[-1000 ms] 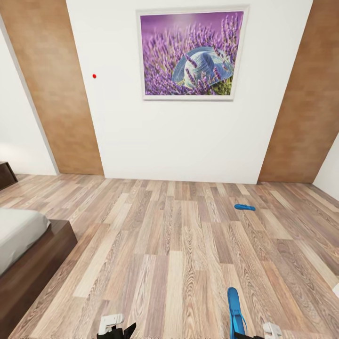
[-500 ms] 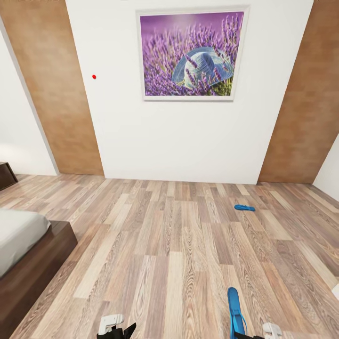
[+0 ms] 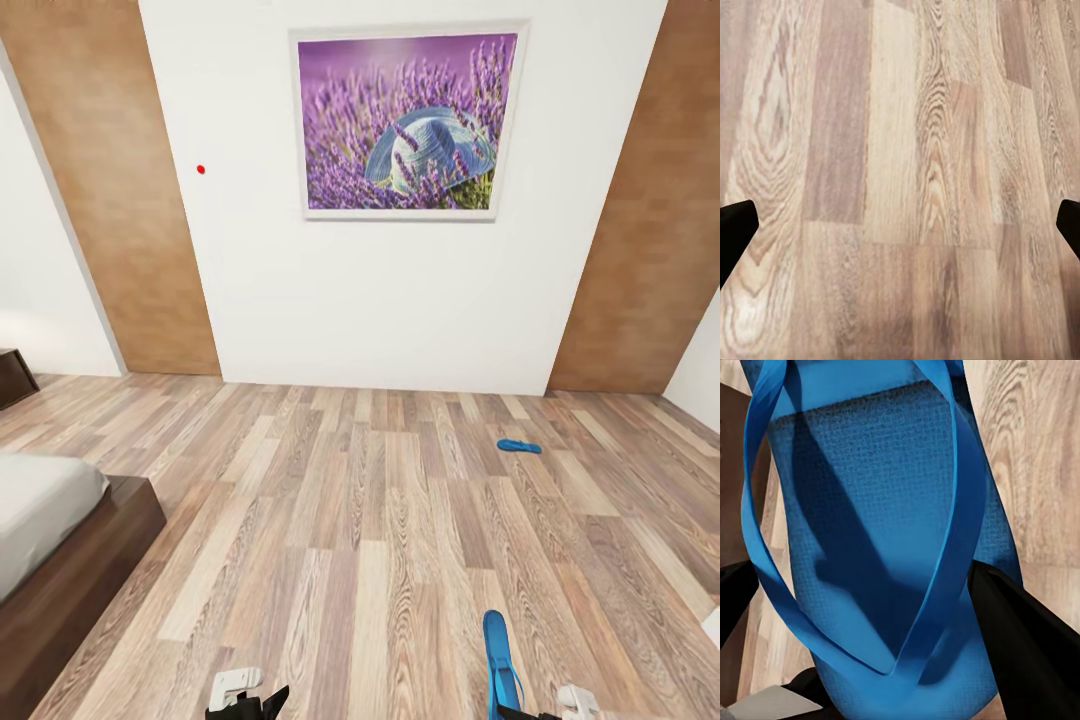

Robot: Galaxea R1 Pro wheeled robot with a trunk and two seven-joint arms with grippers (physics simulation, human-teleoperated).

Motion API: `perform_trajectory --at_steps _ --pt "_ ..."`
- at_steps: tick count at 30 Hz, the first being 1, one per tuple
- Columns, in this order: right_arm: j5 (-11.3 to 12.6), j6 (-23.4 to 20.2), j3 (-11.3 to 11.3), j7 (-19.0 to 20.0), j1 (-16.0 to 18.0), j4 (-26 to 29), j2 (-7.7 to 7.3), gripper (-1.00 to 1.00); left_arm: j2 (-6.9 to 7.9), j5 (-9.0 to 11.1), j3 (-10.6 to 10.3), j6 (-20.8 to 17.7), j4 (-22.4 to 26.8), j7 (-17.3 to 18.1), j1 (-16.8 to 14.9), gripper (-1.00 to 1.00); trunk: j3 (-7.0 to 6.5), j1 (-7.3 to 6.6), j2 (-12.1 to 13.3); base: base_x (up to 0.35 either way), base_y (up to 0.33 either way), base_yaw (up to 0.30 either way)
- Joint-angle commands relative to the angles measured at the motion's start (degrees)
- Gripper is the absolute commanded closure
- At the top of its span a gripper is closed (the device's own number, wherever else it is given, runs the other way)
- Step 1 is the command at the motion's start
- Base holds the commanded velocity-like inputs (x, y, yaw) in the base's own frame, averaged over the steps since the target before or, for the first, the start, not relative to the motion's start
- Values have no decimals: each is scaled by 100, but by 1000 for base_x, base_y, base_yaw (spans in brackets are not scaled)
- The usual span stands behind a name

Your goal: In the bedroom, move the book from the bed onto either nightstand, and place the two sandals side by side next to the bed.

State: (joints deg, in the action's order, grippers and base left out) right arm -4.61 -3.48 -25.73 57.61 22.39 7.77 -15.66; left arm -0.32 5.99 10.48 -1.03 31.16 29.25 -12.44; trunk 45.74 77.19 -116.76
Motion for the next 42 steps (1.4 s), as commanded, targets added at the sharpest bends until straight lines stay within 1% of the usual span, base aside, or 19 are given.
perform_trajectory --at_steps 1,8,22,38,42 --pt "-49 -39 -46 24 2 5 1 100 -3 25 25 -11 -5 37 -4 -100 -13 -24 39 0 0 0" --pt "-49 -39 -46 24 2 5 1 100 -3 25 25 -11 -5 37 -4 -100 -139 -177 320 0 0 0" --pt "-49 -39 -46 31 2 5 1 100 -3 25 25 -10 -5 37 -4 -100 -139 -177 320 0 0 -11" --pt "-45 -39 -46 24 2 5 1 100 -3 25 25 -4 -5 41 -4 -100 -139 -177 320 0 0 -201" --pt "-48 -39 -46 23 2 5 1 100 -3 25 25 -6 -5 41 -4 -100 -139 -177 320 0 0 -52"
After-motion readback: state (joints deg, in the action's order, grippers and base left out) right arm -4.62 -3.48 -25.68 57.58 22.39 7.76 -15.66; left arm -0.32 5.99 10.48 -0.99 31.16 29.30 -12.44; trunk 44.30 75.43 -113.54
